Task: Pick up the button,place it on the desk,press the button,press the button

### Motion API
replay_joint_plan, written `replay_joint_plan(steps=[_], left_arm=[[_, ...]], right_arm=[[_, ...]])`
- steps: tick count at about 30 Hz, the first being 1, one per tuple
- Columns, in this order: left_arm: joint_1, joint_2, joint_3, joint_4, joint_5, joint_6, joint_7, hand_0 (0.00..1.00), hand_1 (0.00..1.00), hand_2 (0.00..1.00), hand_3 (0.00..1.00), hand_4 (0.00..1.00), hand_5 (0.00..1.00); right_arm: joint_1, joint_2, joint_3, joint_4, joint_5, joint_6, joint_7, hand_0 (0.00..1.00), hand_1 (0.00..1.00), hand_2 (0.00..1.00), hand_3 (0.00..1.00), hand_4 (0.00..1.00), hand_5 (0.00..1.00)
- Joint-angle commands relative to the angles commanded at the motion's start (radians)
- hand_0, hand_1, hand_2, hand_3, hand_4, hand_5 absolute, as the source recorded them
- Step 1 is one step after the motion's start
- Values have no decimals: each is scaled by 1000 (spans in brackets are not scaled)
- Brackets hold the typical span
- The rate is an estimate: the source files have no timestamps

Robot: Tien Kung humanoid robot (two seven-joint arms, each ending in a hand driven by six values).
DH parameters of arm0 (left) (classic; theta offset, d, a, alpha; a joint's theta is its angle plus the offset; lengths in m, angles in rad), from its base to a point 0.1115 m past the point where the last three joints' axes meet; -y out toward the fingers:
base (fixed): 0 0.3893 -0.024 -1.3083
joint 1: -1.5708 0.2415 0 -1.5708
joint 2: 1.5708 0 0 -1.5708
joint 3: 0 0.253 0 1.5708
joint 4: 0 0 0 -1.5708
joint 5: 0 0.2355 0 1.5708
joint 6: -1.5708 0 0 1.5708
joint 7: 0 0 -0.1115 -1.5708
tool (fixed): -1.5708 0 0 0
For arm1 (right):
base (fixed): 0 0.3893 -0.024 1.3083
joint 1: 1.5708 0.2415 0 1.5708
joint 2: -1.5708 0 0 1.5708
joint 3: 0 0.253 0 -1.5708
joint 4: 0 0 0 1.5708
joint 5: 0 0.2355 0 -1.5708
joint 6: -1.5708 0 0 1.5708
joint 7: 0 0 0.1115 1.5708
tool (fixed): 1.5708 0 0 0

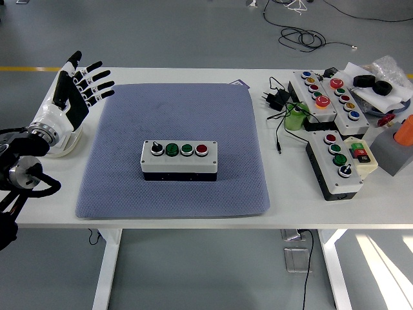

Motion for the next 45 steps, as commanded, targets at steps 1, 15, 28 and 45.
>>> replay_joint_plan(steps=[1,15,28,45], left_arm=[[0,0,-3,-1,0,0,0,715,755,824,855,723,998],[-8,-2,0,-13,8,0,3,718,759,826,854,724,998],[3,2,-2,-16,11,5,3,721,762,830,854,723,998],[20,2,11,-9,11,20,10,711,749,820,832,722,998]], right_arm=[[1,0,0,0,1,0,0,787,797,817,751,412,479],[12,-1,0,0,-4,1,-4,787,797,817,751,412,479],[16,-5,-4,0,-9,-1,-4,787,797,817,751,412,479],[3,-3,-7,0,-20,-3,-13,787,797,817,751,412,479]])
